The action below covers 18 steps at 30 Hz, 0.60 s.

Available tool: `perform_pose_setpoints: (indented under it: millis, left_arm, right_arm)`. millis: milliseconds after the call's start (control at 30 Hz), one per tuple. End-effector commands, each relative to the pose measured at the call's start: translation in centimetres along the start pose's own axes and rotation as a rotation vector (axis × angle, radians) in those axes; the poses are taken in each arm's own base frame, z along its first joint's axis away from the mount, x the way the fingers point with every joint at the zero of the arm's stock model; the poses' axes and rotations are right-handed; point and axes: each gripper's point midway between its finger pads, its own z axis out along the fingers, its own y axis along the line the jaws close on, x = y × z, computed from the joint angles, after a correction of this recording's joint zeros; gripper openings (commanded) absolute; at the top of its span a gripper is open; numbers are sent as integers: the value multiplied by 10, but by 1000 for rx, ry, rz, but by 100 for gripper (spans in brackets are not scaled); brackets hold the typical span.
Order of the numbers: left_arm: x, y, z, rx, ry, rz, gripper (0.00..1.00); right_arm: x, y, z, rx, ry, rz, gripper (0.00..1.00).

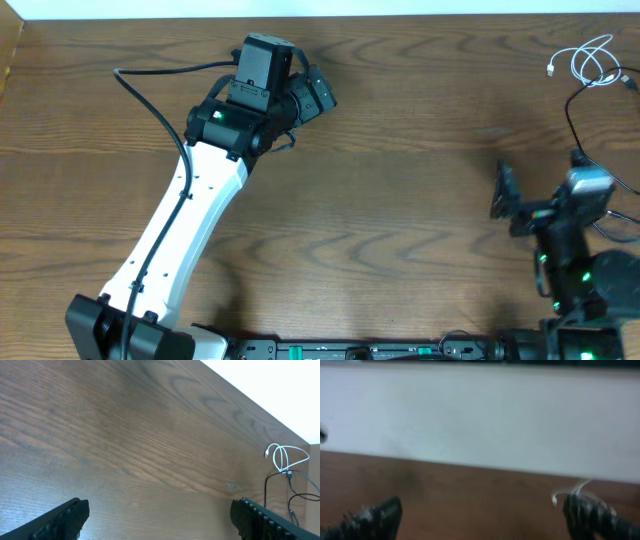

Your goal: Untangle cables

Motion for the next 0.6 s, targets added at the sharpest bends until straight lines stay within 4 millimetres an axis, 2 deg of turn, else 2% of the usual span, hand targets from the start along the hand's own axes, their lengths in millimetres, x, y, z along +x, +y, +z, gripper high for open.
perform_pose_setpoints:
  millis: [0, 200, 367, 533, 567]
  left_arm:
    - [-2, 1, 2, -8, -5, 7, 95]
    - [-2, 1, 2, -8, -5, 7, 95]
    - [-2, 1, 2, -8, -5, 7, 95]
    - [-2, 1, 2, -8, -5, 7, 95]
    - [-2, 1, 2, -8, -5, 7, 95]
  right_arm:
    - [29, 7, -8, -30, -31, -84, 99]
    - [75, -2, -13, 38, -51, -73, 99]
    - [97, -24, -16, 171, -64, 113, 99]
    - [118, -23, -15, 170, 9, 119, 99]
    - [127, -22, -15, 167, 47, 123, 99]
